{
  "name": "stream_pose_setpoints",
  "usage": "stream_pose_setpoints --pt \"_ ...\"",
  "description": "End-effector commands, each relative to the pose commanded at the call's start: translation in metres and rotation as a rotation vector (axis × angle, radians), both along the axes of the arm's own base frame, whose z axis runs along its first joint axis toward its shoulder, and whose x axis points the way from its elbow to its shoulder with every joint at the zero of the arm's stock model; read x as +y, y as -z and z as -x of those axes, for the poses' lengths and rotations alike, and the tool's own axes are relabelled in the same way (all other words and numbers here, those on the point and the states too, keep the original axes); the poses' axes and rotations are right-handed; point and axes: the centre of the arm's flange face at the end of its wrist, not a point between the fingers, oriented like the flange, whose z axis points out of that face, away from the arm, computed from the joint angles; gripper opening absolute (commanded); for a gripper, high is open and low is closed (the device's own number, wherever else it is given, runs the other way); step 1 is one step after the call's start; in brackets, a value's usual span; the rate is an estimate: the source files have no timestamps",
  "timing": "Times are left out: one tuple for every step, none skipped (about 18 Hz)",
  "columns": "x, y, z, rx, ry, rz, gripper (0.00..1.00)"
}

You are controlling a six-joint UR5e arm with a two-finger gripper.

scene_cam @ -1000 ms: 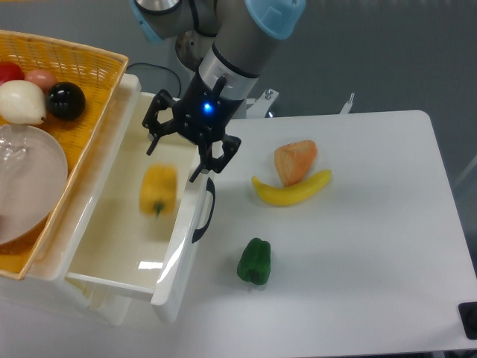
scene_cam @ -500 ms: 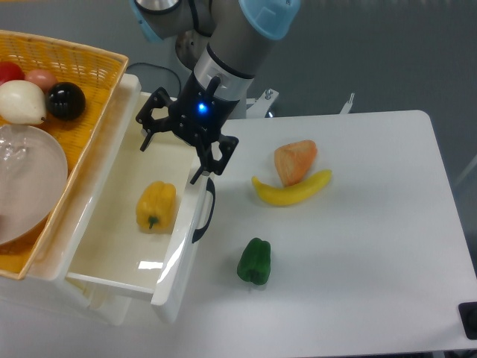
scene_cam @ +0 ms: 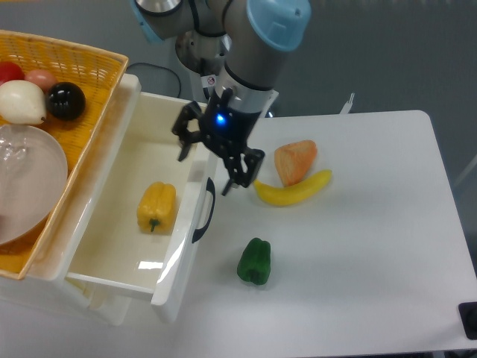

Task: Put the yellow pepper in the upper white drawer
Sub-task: 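Raise the open gripper away from the drawer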

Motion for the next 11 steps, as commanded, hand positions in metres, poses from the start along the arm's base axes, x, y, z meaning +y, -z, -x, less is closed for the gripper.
stream_pose_setpoints --pt "-0.002 0.005 0.005 0.047 0.039 0.036 1.0" --pt "-0.003 0.011 0.011 0.071 0.051 0.072 1.0" --pt "-0.004 0.016 0.012 0.09 0.056 0.106 1.0" --pt "-0.005 0.025 0.018 0.104 0.055 0.144 1.0" --pt "-0.005 0.03 0.023 0.124 0.053 0.172 1.0" --pt "-0.004 0.036 0.027 0.138 0.053 0.195 1.0" --pt "-0.003 0.041 0.03 0.144 0.051 0.21 1.0" --pt "-0.001 0.044 0.032 0.149 0.051 0.209 1.0" --pt "0.0 0.044 0.033 0.157 0.05 0.204 1.0" --pt "0.001 0.047 0.035 0.159 0.05 0.202 1.0" --pt "0.002 0.049 0.037 0.159 0.048 0.202 1.0"
